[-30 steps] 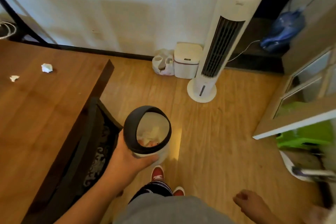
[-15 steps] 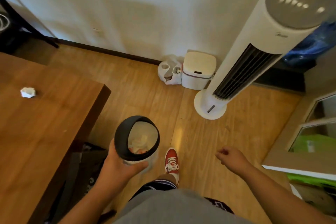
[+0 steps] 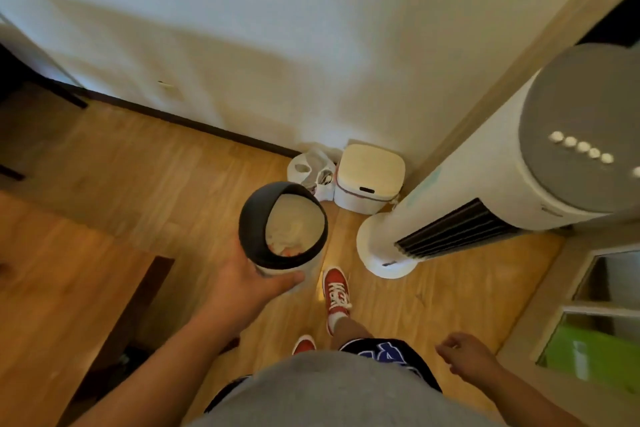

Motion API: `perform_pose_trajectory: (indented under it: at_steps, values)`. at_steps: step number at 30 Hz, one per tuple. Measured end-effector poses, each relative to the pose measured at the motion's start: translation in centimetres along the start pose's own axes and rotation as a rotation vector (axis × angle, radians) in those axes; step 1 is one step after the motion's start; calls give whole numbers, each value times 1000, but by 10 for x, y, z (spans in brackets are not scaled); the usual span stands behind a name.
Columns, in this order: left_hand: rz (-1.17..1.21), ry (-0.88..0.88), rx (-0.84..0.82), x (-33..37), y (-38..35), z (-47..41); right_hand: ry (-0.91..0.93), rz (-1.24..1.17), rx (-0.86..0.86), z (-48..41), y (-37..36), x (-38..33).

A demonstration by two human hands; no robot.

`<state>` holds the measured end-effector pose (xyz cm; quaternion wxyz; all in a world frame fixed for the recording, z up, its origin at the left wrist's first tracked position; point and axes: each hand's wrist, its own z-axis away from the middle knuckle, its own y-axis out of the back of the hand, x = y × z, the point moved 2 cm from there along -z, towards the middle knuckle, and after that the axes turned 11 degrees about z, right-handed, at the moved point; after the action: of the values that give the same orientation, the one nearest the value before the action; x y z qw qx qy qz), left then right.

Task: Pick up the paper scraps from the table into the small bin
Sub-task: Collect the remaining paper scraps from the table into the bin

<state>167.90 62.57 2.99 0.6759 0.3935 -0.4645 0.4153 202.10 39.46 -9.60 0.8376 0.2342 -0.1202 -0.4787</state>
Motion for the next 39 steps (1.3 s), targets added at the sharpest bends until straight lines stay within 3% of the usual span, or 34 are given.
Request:
perform_pose_trajectory:
  at_steps: [6, 15, 21, 25, 34, 39]
  values:
    - [52, 39, 146, 23, 7, -57, 133, 163, -36, -52, 61, -101]
    - [90, 334, 592, -9, 99, -36, 563, 456, -55, -63, 93, -362]
    - [203, 422, 827, -38, 155, -43, 802, 686, -68, -64, 88, -524]
    - [262, 466, 879, -43, 192, -77, 805, 757, -80, -66, 88, -593]
    - [337, 348, 873, -7, 267, -166, 681, 835, 3, -80, 141, -673]
    - [369, 318, 926, 2, 300, -219, 593, 1048, 4, -106, 161, -734]
